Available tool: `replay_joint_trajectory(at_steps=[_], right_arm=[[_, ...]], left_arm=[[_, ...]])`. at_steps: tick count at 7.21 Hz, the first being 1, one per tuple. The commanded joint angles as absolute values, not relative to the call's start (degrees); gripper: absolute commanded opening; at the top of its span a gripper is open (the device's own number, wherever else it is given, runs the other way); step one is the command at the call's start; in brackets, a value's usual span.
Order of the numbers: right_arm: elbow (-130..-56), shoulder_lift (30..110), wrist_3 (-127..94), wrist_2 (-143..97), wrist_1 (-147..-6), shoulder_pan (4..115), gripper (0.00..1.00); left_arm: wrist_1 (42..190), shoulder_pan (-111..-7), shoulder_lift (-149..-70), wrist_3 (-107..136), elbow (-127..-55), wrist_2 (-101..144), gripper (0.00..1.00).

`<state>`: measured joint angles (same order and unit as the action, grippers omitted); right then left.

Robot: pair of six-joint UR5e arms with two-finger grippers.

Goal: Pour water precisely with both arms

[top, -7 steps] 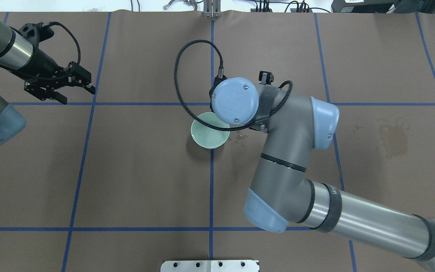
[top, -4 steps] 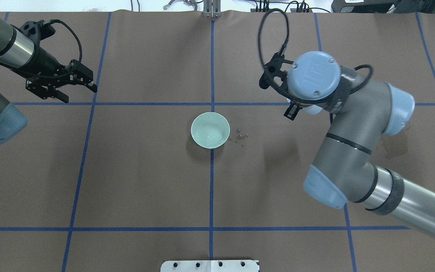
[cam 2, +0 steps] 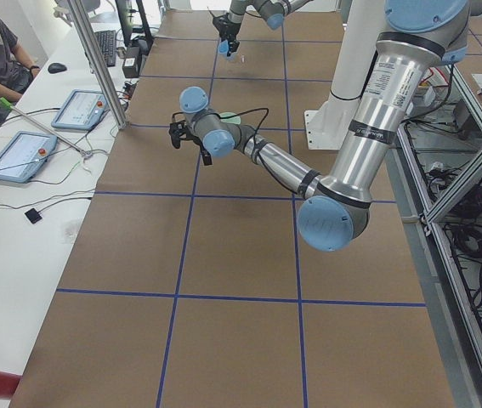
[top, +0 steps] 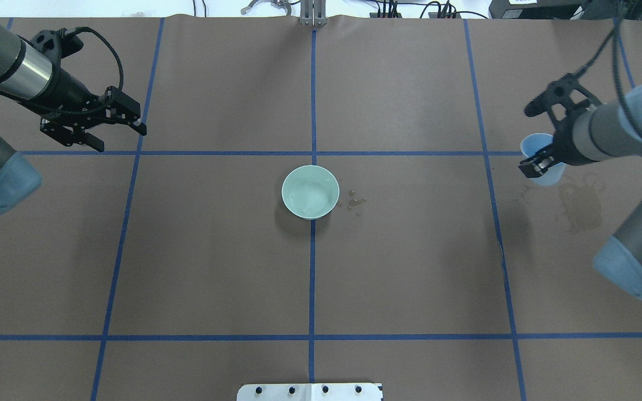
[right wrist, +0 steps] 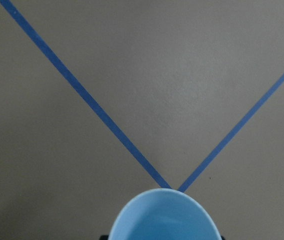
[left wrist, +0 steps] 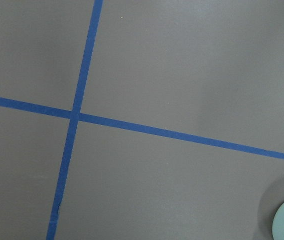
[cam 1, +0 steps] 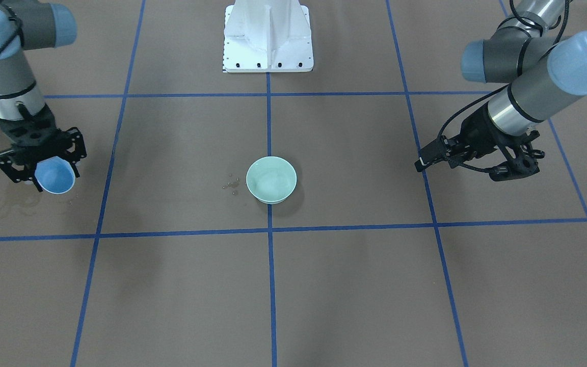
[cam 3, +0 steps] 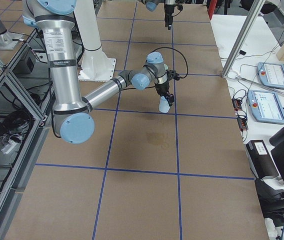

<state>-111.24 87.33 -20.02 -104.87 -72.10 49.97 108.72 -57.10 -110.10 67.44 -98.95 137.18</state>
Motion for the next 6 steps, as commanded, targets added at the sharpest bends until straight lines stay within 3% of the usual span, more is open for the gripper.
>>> replay_joint_trajectory(at_steps=[1, 4, 6], right_arm=[[-109.44, 98.23, -23.72, -106.26, -56.56, 53.25, 0.00], [-95.07, 100.38, -52.61, -105.13, -28.55, 53.26, 0.00], [-94.04, 100.37, -52.82, -100.30, -27.42, 53.09, 0.00]], left_arm=[[108.72, -57.04, -110.04, 67.94, -99.23, 137.02, 0.96], [108.72, -57.04, -110.04, 67.94, -99.40, 137.02, 0.96], [108.72, -57.04, -109.69, 68.64, -100.36, 136.93, 0.96]])
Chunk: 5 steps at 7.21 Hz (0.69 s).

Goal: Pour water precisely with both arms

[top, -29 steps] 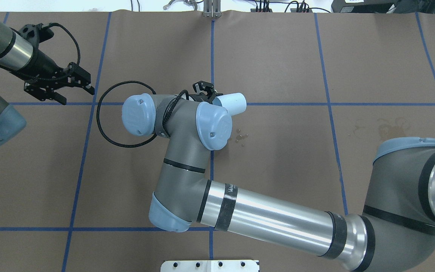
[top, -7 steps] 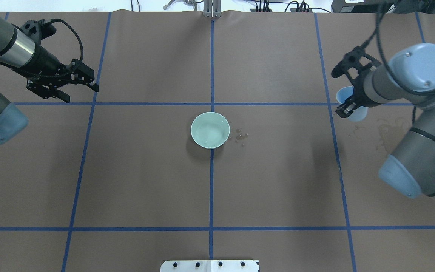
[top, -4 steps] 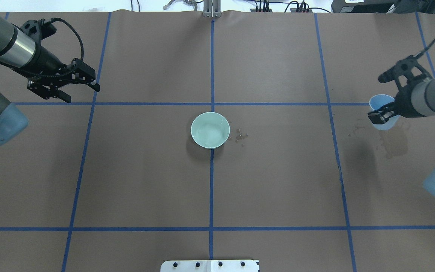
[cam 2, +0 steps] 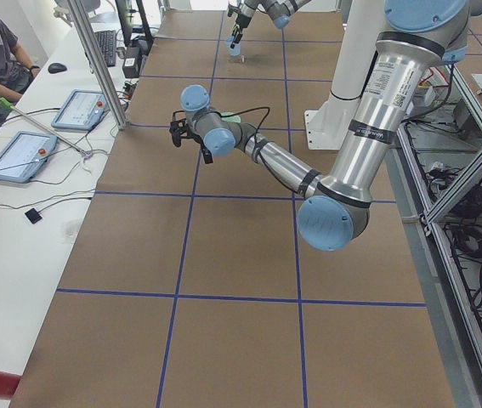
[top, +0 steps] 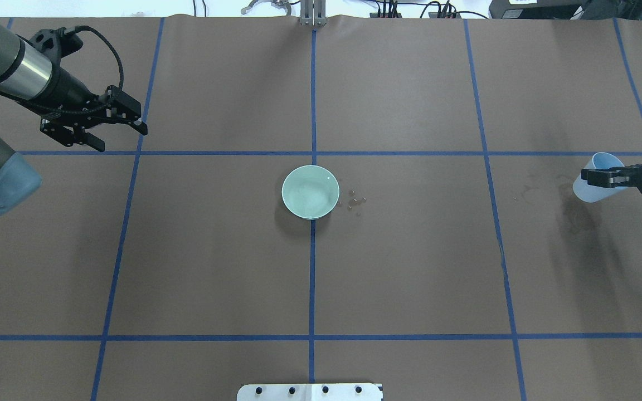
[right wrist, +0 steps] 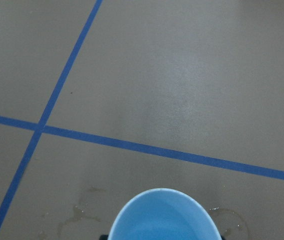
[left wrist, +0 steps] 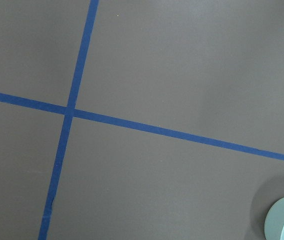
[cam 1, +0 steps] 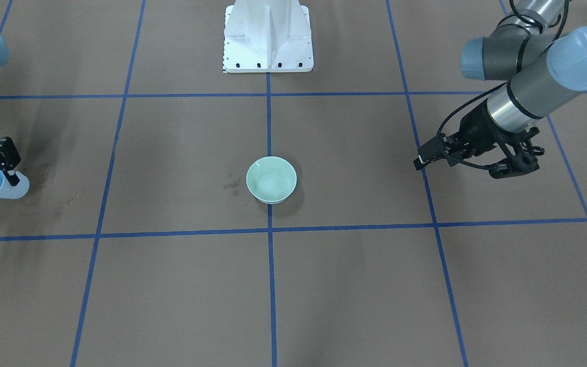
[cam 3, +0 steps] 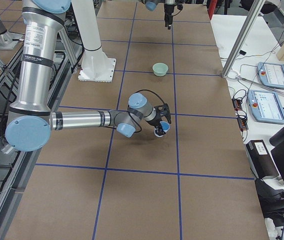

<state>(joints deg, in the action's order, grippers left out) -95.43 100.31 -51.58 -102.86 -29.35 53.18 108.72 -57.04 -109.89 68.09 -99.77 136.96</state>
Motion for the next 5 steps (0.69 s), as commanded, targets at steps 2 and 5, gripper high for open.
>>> replay_joint_trajectory(at_steps=[2, 5], right_arm=[[-89.85, 100.37, -52.91, -99.93, -22.18, 52.48, 0.00], [-88.86, 100.37, -52.74, -98.54, -21.18, 52.03, 0.00]], left_arm=[[108.72, -57.04, -109.60, 68.73, -100.63, 136.93, 0.96], [108.72, -57.13, -109.34, 68.82, -100.99, 136.93, 0.96]])
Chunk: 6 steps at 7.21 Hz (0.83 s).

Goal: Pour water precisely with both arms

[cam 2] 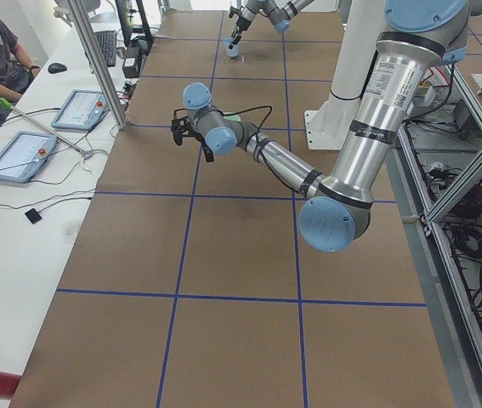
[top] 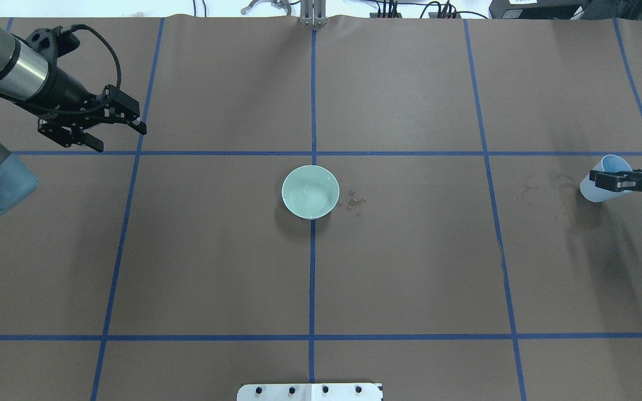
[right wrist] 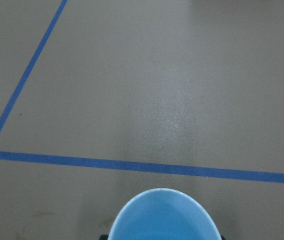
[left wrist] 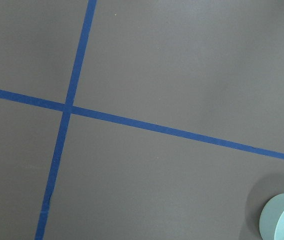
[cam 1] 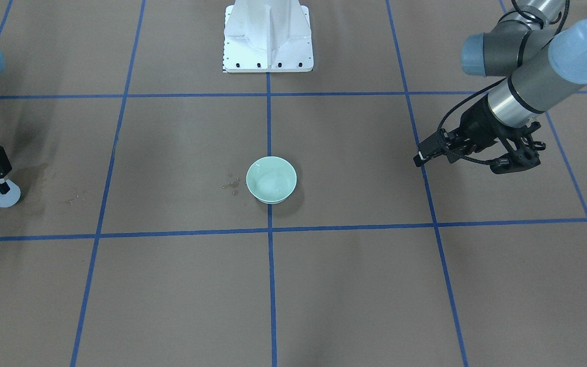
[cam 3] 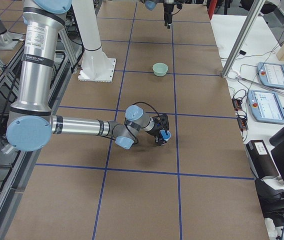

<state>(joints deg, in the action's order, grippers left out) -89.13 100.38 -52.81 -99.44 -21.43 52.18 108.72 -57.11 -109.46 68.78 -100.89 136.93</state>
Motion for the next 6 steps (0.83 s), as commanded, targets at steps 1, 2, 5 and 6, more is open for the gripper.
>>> replay_joint_trajectory(at_steps=[1, 2, 5, 6], right_arm=[[-88.86, 100.37, -52.73, -98.26, -21.18, 51.94, 0.00], [-88.34, 100.46, -52.73, -98.35, -21.18, 51.86, 0.27], [-87.89, 100.46, -52.65, -97.91, -21.18, 51.77, 1.00], [-87.98, 100.46, -52.39, -97.91, -21.18, 51.77, 1.00]], left_arm=[[108.72, -57.04, -109.34, 68.82, -100.99, 136.93, 0.96], [108.72, -57.04, -109.25, 68.82, -100.90, 136.93, 0.96], [108.72, -57.04, -109.42, 68.73, -100.99, 136.93, 0.96], [108.72, -57.04, -109.51, 68.82, -100.99, 136.93, 0.96]])
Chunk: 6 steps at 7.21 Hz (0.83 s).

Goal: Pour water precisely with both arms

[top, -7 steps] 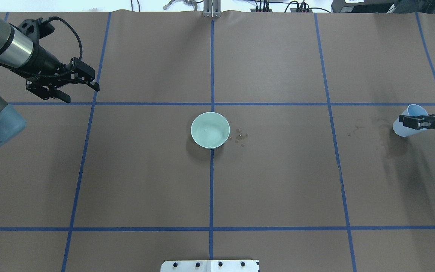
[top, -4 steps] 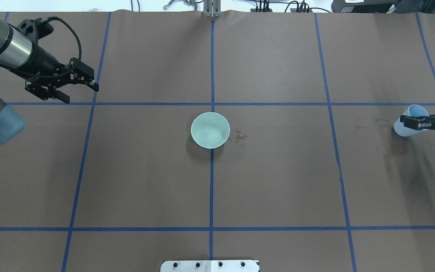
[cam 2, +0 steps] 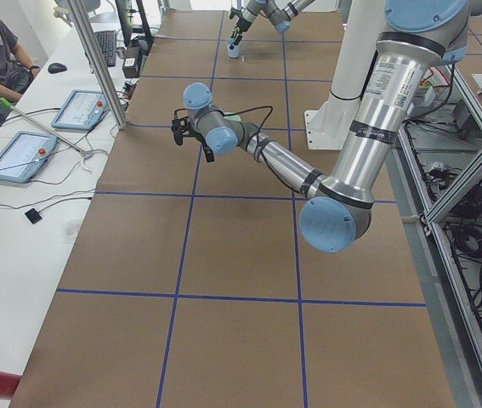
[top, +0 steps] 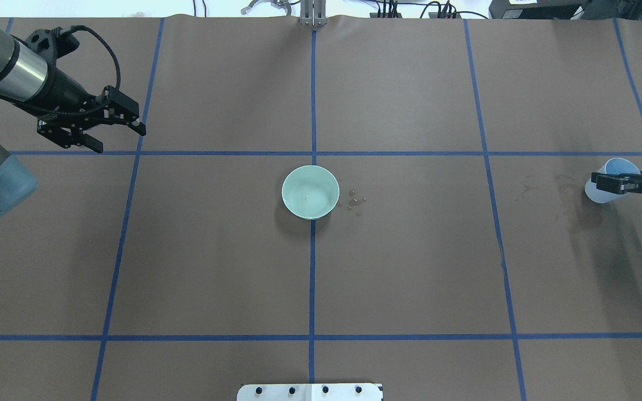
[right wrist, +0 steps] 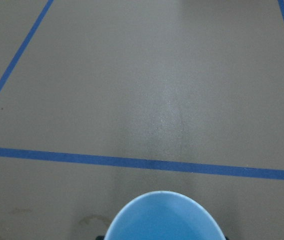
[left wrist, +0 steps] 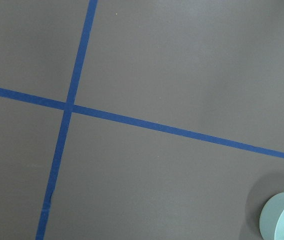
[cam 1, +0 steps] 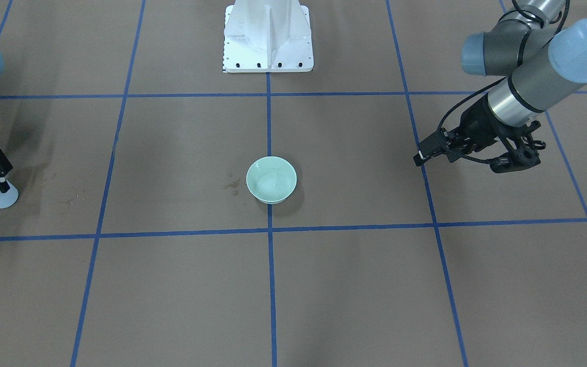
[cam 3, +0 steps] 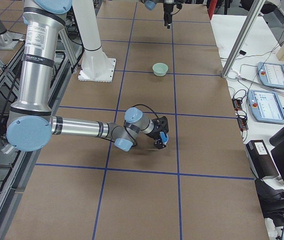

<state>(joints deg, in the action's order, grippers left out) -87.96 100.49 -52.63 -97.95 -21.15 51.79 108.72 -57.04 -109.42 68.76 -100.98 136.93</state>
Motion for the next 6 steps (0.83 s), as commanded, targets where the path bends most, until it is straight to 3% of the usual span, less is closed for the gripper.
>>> replay_joint_trajectory(at_steps=[1, 6], right_arm=[[-88.07, 100.46, -51.95, -98.43, -21.18, 51.85, 1.00], [-90.44, 102.12, -47.13, -103.69, -21.18, 56.05, 1.00]], left_arm=[[108.72, -57.04, -109.51, 68.82, -100.99, 136.93, 0.96], [108.72, -57.04, -109.69, 68.82, -100.99, 136.93, 0.98]])
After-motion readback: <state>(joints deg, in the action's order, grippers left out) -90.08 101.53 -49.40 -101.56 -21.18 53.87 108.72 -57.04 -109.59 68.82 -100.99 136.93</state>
